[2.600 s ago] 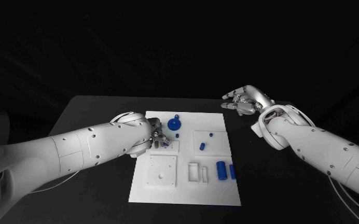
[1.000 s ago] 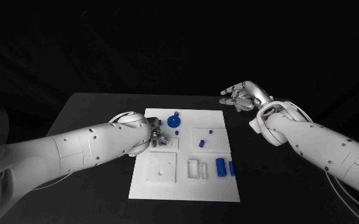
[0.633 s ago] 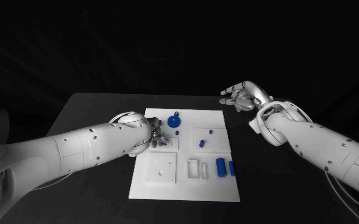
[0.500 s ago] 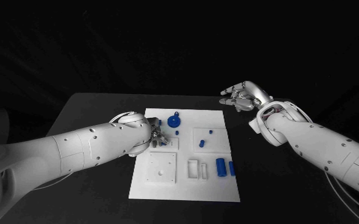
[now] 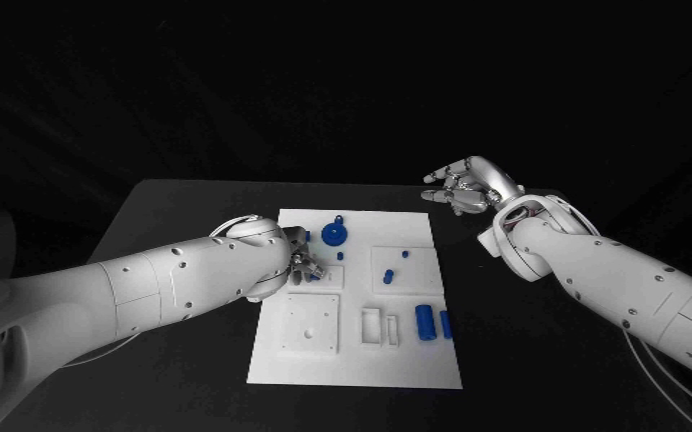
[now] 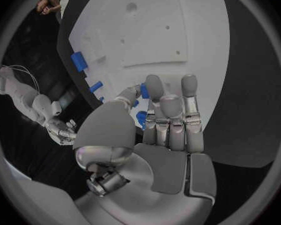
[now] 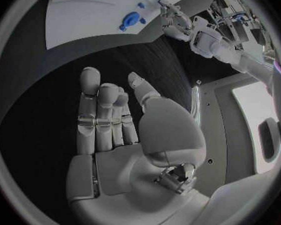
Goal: Assemble the parts on the task board
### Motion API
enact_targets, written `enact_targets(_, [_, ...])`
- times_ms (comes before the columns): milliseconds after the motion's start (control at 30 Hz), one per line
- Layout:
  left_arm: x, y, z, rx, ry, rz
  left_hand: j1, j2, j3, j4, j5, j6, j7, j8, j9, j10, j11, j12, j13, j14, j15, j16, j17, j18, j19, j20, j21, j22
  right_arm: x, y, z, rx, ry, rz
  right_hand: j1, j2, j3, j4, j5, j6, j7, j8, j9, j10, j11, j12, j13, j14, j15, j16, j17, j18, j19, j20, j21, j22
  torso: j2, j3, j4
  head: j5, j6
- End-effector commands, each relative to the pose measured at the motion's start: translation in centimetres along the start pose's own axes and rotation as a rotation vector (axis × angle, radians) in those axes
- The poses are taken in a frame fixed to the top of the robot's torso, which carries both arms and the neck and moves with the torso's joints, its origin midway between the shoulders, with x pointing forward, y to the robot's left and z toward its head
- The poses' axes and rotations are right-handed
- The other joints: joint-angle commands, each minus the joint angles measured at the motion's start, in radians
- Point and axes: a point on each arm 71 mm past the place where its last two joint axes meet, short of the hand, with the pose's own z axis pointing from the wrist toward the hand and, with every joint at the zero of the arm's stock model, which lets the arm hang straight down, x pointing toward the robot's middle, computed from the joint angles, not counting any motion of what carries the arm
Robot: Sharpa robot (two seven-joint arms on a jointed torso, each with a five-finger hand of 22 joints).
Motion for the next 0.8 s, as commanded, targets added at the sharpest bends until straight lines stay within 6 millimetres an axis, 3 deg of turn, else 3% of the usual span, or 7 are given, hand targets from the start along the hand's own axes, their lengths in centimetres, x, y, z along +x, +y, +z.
enact_targets(33, [0.19,0.15,0.1,-0.009,0.02,0.019,0.009,0.009,0.187,-0.189,0.004,0.031,-0.029,0.003,0.002,0.043,-0.006,0.002,-0.001,0.001,-0.004,-0.005,0.002,-0.003,-0.002,0.002,0.004,0.019,0.04,0.1,0.02,-0.01,0.003,0.005,-0.006,-0.002,0.004,0.0,0.006,-0.007,0.001,-0.005,-0.001,-0.007,-0.002,0.005,-0.002,0.007,0.0,-0.005,0.002,0.015,0.042,0.001,0.007,-0.001,0.0,-0.0005,-0.0001,0.0,-0.001])
enact_targets(800, [0.35,-0.58,0.49,-0.007,0.063,0.065,0.012,0.01,0.182,-0.182,-0.003,0.03,-0.027,0.002,-0.003,0.044,-0.002,0.004,0.001,-0.001,-0.002,-0.005,0.006,-0.002,-0.007,0.005,0.01,0.019,0.21,0.08,0.09,-0.009,0.008,0.008,-0.006,-0.002,0.004,0.0,0.006,-0.007,0.001,-0.005,-0.001,-0.007,-0.002,0.005,-0.002,0.007,0.0,-0.005,0.002,0.015,0.042,0.001,0.007,-0.001,-0.001,0.0012,0.0018,-0.007,-0.005])
